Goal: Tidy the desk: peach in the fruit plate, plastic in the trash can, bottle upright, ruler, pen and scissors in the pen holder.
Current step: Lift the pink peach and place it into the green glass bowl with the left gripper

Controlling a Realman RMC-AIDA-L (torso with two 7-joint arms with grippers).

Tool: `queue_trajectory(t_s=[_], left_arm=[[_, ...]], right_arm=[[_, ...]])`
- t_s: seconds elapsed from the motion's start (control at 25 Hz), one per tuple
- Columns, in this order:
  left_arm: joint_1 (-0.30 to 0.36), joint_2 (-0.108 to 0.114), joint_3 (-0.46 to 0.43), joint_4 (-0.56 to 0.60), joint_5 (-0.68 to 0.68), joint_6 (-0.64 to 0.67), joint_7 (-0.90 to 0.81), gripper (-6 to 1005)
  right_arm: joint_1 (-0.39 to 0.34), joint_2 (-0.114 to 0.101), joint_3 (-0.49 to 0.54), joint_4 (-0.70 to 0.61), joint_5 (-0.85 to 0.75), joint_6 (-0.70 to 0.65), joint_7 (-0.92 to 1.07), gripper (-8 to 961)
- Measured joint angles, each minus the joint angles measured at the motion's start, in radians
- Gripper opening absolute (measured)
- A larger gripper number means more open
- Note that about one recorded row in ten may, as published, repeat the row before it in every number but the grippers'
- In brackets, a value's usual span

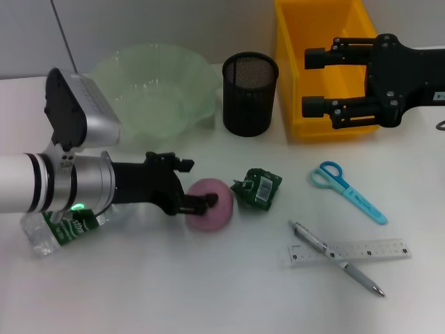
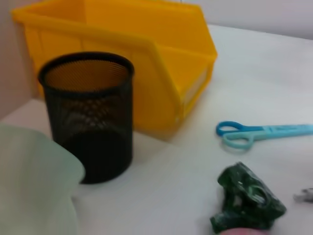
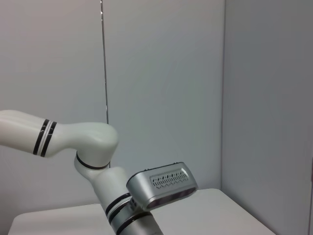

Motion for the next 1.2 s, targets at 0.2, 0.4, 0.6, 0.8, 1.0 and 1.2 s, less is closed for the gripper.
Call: queue_trajectory(t_s=[0.2, 0.4, 0.6, 0.8, 1.0, 1.2], left_arm=[[0.008, 0.003, 0.003, 0.006, 0.005, 0.052, -0.009, 829], [0.009, 0.004, 0.008, 0.006, 0.006, 0.072, -0.007, 828], [0.009, 0.004, 0.009, 0.005, 0.006, 0.075, -0.003, 827], [0.008, 0.003, 0.012, 0.004, 0.006, 0.086, -0.001, 826], [0.008, 0.003, 0.013, 0.004, 0.006, 0.096, -0.001, 825], [0.008, 0.001, 0.015, 0.007, 0.006, 0.114, -0.001, 790]], right_arm=[[0.0, -0.002, 0.0, 0.0, 0.0, 0.0, 0.002, 753], [0.001, -0.002, 0.0, 0.0, -0.002, 0.0, 0.003, 752], [0.001, -0.001, 0.0, 0.0, -0.002, -0.001, 0.003, 752], [0.001, -0.001, 0.0, 0.0, -0.002, -0.002, 0.003, 752], [0.0, -0.002, 0.0, 0.0, -0.002, -0.001, 0.003, 752], [0.001, -0.005, 0.0, 0.0, -0.001, -0.001, 0.001, 753]])
